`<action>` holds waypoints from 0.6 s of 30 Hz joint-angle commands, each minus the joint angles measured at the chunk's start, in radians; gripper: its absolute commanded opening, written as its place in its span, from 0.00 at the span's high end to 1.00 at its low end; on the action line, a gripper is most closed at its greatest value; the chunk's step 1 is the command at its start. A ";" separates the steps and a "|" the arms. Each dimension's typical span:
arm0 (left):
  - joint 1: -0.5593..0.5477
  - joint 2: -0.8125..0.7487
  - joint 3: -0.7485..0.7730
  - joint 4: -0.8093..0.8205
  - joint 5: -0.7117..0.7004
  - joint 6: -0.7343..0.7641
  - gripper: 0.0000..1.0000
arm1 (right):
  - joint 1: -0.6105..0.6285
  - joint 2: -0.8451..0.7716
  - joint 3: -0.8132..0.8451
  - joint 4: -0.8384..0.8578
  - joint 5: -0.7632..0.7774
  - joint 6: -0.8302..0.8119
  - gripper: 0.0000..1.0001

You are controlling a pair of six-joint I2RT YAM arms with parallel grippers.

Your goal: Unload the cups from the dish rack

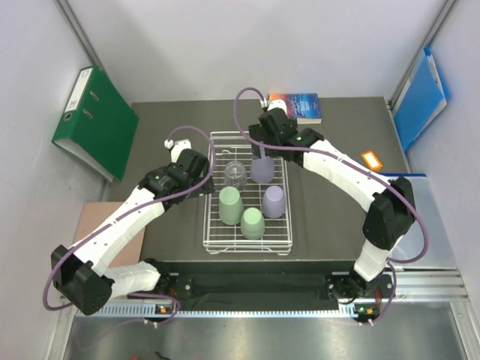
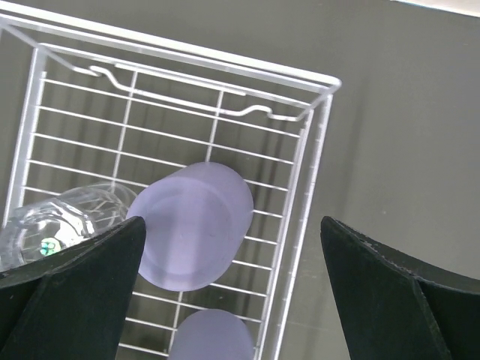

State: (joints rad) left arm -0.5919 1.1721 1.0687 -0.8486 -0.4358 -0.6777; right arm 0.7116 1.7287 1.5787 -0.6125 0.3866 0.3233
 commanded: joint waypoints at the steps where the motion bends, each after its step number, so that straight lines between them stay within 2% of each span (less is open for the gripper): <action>1: -0.003 0.009 0.013 0.016 -0.029 0.000 0.01 | 0.006 0.019 0.027 0.042 -0.052 0.010 0.00; 6: -0.005 0.027 0.020 0.017 -0.032 0.004 0.01 | 0.006 0.020 0.021 0.045 -0.057 0.025 0.00; 10: -0.003 0.029 0.031 0.019 -0.034 0.006 0.01 | 0.008 -0.050 -0.031 0.109 -0.040 0.033 0.00; 18: -0.005 0.031 0.034 0.020 -0.037 0.000 0.01 | 0.026 -0.058 -0.002 0.094 -0.043 0.025 0.00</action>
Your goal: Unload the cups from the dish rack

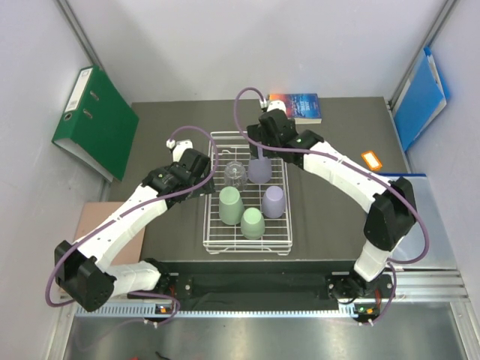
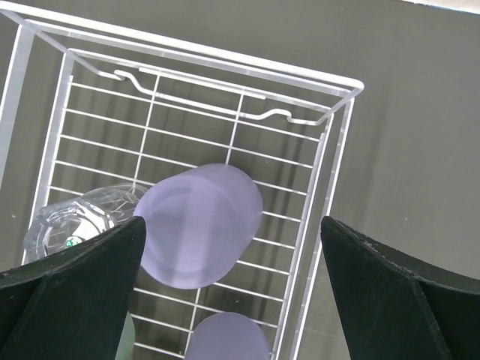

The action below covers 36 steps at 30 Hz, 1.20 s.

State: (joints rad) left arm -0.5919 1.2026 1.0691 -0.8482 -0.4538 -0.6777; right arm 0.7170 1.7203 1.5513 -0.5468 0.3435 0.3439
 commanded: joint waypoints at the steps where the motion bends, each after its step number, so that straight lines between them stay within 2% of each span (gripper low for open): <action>1: -0.005 0.000 0.032 0.021 -0.017 -0.002 0.01 | 0.025 -0.051 0.026 0.034 -0.003 0.004 0.01; 12: -0.003 0.000 0.005 0.028 0.001 -0.016 0.01 | 0.062 -0.004 0.036 0.038 -0.041 0.013 0.00; 22: -0.005 0.003 -0.012 0.026 0.006 -0.017 0.01 | 0.036 0.128 0.082 0.025 -0.055 0.006 0.01; 24: -0.005 0.003 -0.014 0.026 0.003 -0.019 0.01 | 0.035 0.134 0.084 0.030 -0.058 0.000 0.10; 25: -0.003 0.003 -0.017 0.026 0.001 -0.019 0.01 | 0.035 0.133 0.082 0.034 -0.058 -0.002 0.24; 28: -0.003 0.003 -0.018 0.028 0.001 -0.017 0.01 | 0.035 0.116 0.073 0.041 -0.057 -0.005 0.49; 29: -0.005 0.005 -0.017 0.032 0.003 -0.019 0.01 | 0.035 0.111 0.070 0.041 -0.055 -0.009 0.62; 31: -0.005 0.008 -0.017 0.037 0.003 -0.019 0.01 | 0.036 0.093 0.067 0.039 -0.041 -0.011 0.76; 32: -0.005 0.012 -0.012 0.038 0.004 -0.017 0.01 | 0.036 0.085 0.067 0.035 -0.031 -0.014 0.94; 33: -0.003 0.015 -0.011 0.044 0.004 -0.017 0.01 | 0.036 0.069 0.069 0.025 -0.026 -0.017 1.00; 36: -0.003 0.028 0.005 0.054 0.003 -0.013 0.01 | 0.041 -0.002 0.076 0.016 -0.011 -0.022 1.00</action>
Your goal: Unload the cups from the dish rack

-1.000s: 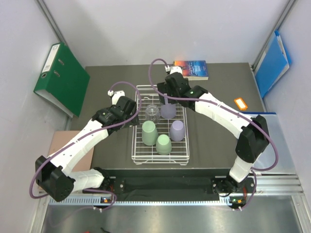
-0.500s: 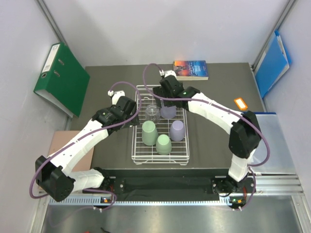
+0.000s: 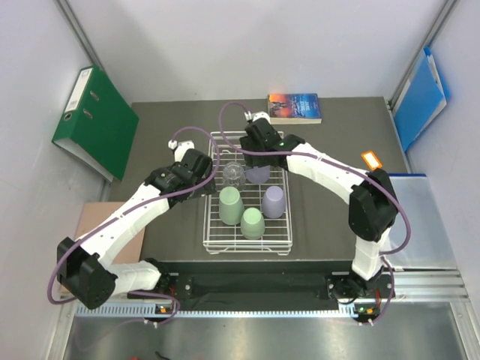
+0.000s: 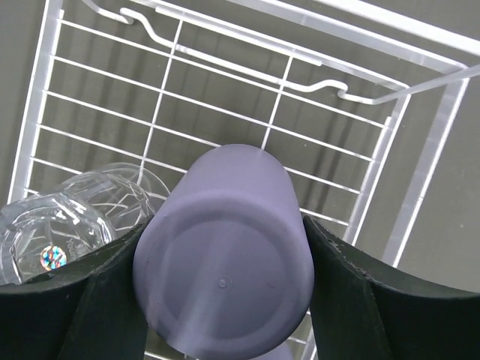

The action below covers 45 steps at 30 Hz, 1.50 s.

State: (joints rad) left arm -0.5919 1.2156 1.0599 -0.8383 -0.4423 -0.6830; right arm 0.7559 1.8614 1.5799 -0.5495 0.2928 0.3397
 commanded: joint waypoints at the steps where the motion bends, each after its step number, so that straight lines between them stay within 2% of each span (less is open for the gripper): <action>1: -0.003 0.021 0.020 0.045 -0.012 -0.006 0.01 | 0.003 -0.166 0.051 0.022 0.043 -0.021 1.00; 7: -0.003 0.064 0.089 0.056 -0.058 -0.012 0.01 | -0.015 -0.378 0.074 0.052 0.040 -0.016 1.00; 8: -0.002 0.068 0.113 0.061 -0.064 -0.019 0.01 | -0.027 -0.407 0.060 0.068 0.002 -0.002 1.00; 10: 0.000 0.068 0.143 0.085 -0.055 -0.024 0.01 | -0.105 -0.499 -0.031 0.158 -0.068 0.085 1.00; 11: 0.000 0.065 0.165 0.102 -0.043 -0.030 0.01 | -0.146 -0.533 -0.085 0.213 -0.183 0.129 1.00; 12: 0.003 0.061 0.175 0.122 -0.024 -0.035 0.01 | -0.240 -0.595 -0.143 0.268 -0.245 0.184 1.00; 13: 0.010 0.047 0.179 0.151 0.038 -0.041 0.01 | -0.285 -0.623 -0.267 0.401 -0.303 0.305 1.00; 14: 0.015 0.038 0.189 0.207 0.074 -0.058 0.01 | -0.329 -0.645 -0.332 0.487 -0.458 0.367 1.00; 15: 0.018 0.030 0.189 0.247 0.118 -0.067 0.01 | -0.398 -0.671 -0.393 0.581 -0.531 0.428 1.00; 16: 0.026 0.006 0.181 0.286 0.201 -0.076 0.01 | -0.420 -0.676 -0.493 0.759 -0.588 0.552 1.00; 17: 0.029 -0.007 0.170 0.388 0.256 -0.101 0.01 | -0.438 -0.674 -0.532 0.837 -0.680 0.611 1.00; 19: 0.044 -0.049 0.106 0.514 0.364 -0.133 0.01 | -0.458 -0.651 -0.633 1.036 -0.756 0.779 1.00; 20: 0.050 -0.063 0.077 0.601 0.499 -0.185 0.01 | -0.458 -0.642 -0.652 1.194 -0.794 0.821 1.00; 21: 0.056 -0.076 0.046 0.757 0.552 -0.219 0.01 | -0.457 -0.622 -0.667 1.247 -0.804 0.853 1.00; 23: 0.069 -0.082 -0.003 0.884 0.657 -0.327 0.01 | -0.452 -0.605 -0.693 1.351 -0.819 0.927 1.00; 27: 0.073 -0.054 -0.017 0.998 0.735 -0.397 0.01 | -0.441 -0.596 -0.710 1.375 -0.817 0.947 1.00; 33: 0.075 -0.034 -0.037 1.085 0.764 -0.434 0.03 | -0.415 -0.585 -0.712 1.382 -0.828 0.946 1.00; 39: 0.075 -0.007 -0.092 1.245 0.810 -0.500 0.06 | -0.351 -0.525 -0.696 1.454 -0.860 0.973 1.00; 42: 0.075 -0.001 -0.092 1.266 0.820 -0.503 0.16 | -0.325 -0.498 -0.678 1.471 -0.873 0.981 1.00; 43: 0.075 -0.001 -0.092 1.269 0.820 -0.504 0.29 | -0.320 -0.495 -0.675 1.476 -0.874 0.981 1.00; 45: 0.075 0.002 -0.094 1.277 0.820 -0.506 0.42 | -0.314 -0.485 -0.675 1.484 -0.874 0.987 1.00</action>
State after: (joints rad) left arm -0.5060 1.2137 0.9619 0.2874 0.3359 -1.1587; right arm 0.3901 1.3624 0.8497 0.8345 -0.5068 1.2877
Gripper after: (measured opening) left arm 0.708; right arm 0.670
